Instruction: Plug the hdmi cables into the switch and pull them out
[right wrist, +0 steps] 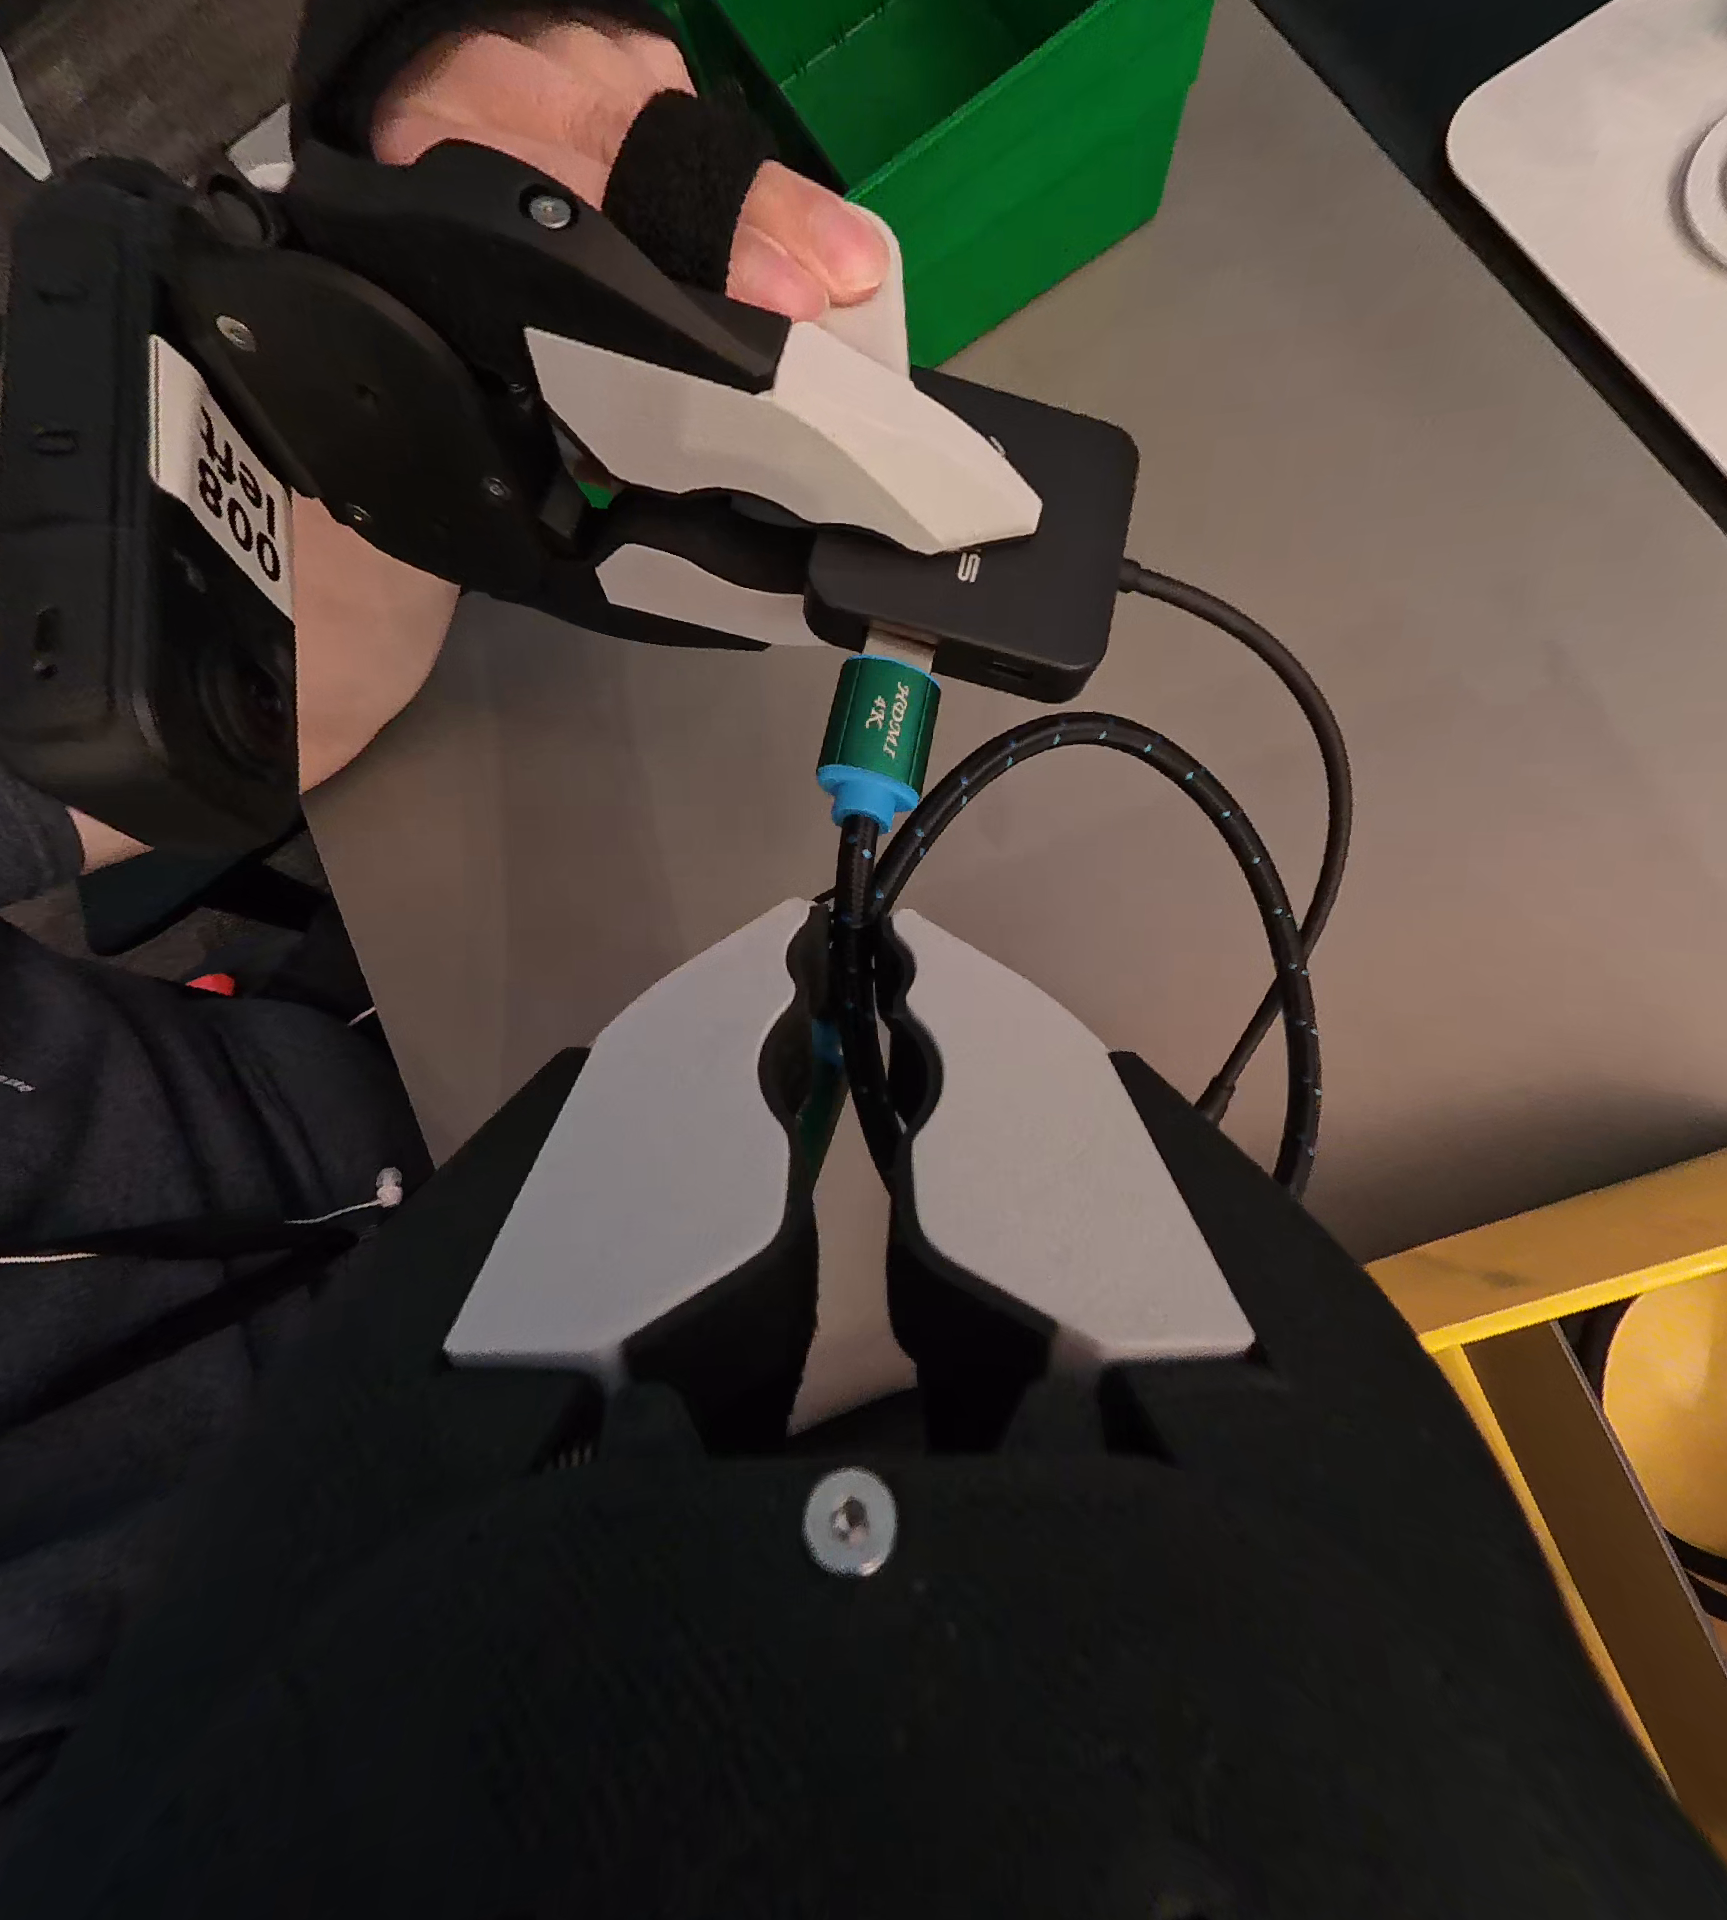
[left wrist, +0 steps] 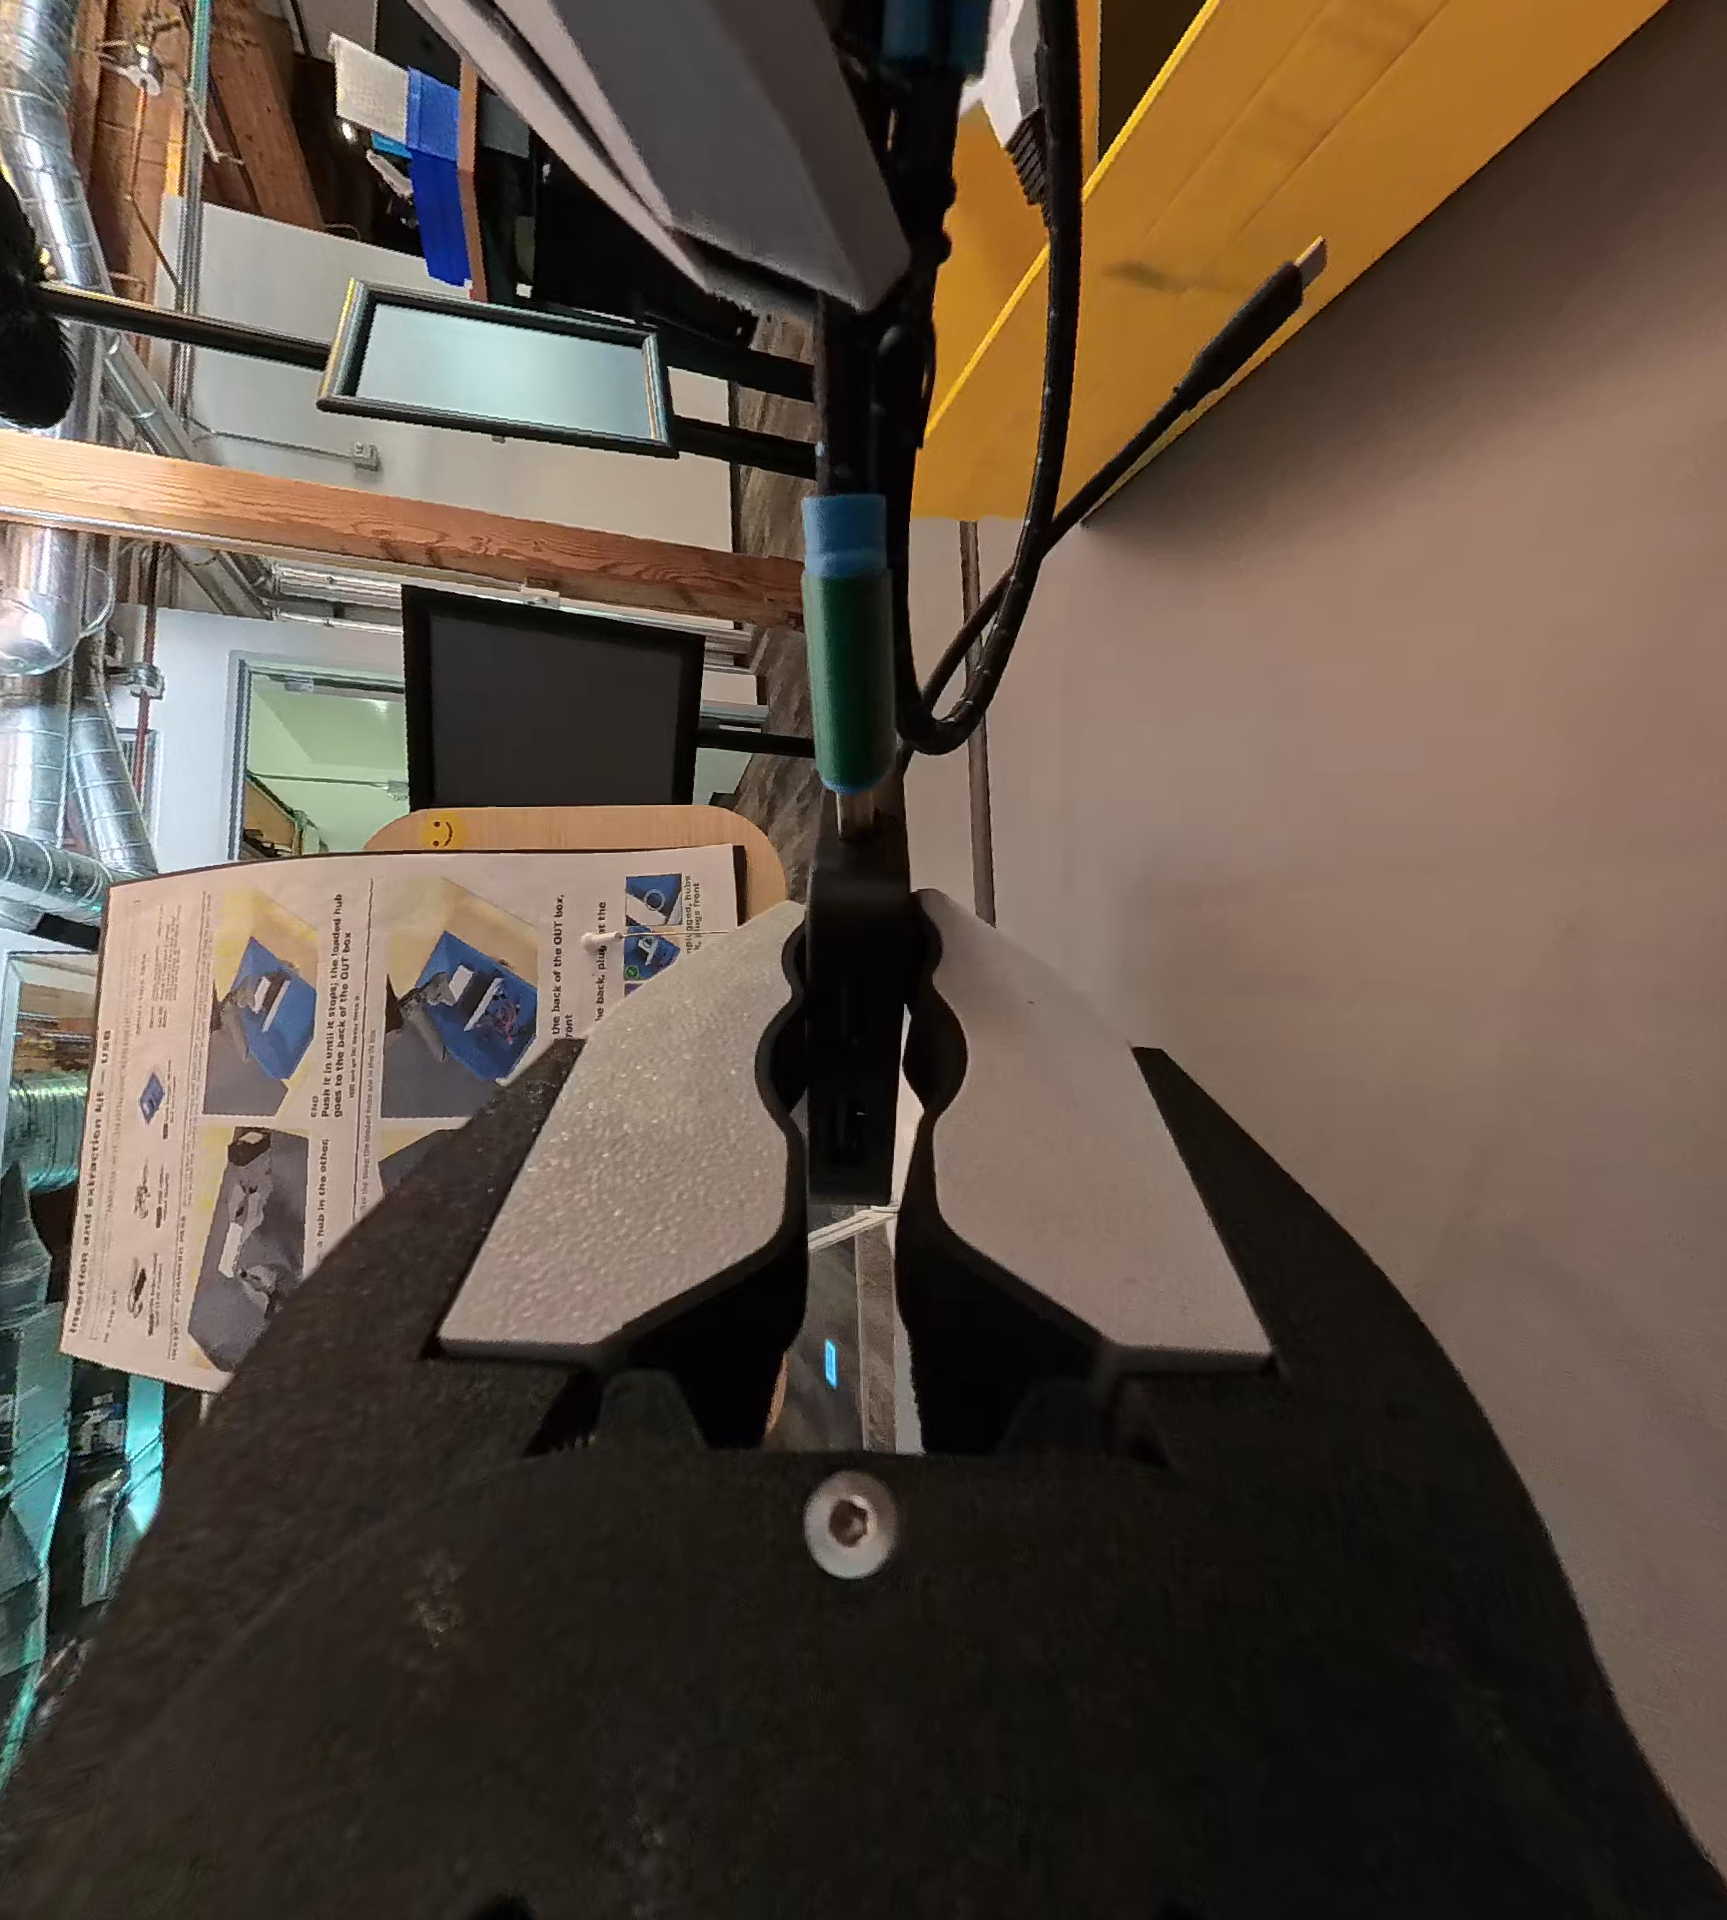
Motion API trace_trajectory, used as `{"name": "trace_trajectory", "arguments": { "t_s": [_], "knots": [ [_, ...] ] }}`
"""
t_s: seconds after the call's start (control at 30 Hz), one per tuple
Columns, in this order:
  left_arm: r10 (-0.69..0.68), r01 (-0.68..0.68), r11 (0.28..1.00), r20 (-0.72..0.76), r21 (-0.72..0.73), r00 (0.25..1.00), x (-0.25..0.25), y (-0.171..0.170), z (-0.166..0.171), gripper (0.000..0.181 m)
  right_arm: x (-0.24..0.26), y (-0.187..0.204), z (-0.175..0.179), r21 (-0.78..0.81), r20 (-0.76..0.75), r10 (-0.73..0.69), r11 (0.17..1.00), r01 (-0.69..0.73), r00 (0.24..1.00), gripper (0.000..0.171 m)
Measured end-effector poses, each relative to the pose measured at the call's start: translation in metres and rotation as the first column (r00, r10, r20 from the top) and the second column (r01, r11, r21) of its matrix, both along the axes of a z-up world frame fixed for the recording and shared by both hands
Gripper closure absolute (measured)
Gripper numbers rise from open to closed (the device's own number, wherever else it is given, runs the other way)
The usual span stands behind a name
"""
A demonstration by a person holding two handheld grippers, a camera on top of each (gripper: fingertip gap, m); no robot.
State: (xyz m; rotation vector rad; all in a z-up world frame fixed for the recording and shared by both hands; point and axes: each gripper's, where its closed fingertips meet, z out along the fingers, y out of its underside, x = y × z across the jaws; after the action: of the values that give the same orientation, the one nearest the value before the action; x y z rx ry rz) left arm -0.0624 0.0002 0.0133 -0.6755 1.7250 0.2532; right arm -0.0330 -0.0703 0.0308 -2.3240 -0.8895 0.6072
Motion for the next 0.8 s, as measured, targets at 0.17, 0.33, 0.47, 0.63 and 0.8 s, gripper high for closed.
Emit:
{"name": "trace_trajectory", "arguments": {
  "t_s": [0.17, 0.33, 0.47, 0.63, 0.8],
  "knots": [
    [0.024, -0.024, 0.999, 0.009, -0.024, 1.000, 0.000, 0.002, 0.000, 0.167, -0.003, 0.003, 0.000, 0.023, 0.015, 0.009, 1.000, -0.010, 1.000, 0.162],
    [0.048, -0.047, 0.998, 0.029, -0.044, 0.998, -0.002, 0.007, 0.003, 0.167, -0.005, 0.008, 0.004, 0.050, -0.003, 0.012, 0.999, -0.012, 1.000, 0.162],
    [0.065, -0.060, 0.996, 0.071, -0.070, 0.995, -0.006, 0.011, 0.011, 0.167, -0.008, 0.012, 0.012, 0.104, -0.018, 0.004, 0.995, -0.002, 1.000, 0.162],
    [0.074, -0.065, 0.995, 0.105, -0.081, 0.992, -0.011, 0.013, 0.020, 0.167, -0.015, 0.015, 0.018, 0.149, -0.045, 0.025, 0.989, -0.018, 0.999, 0.162],
    [0.073, -0.063, 0.994, 0.106, -0.088, 0.992, -0.013, 0.013, 0.022, 0.167, -0.019, 0.015, 0.016, 0.139, -0.066, 0.059, 0.989, -0.049, 0.996, 0.162]
  ]
}}
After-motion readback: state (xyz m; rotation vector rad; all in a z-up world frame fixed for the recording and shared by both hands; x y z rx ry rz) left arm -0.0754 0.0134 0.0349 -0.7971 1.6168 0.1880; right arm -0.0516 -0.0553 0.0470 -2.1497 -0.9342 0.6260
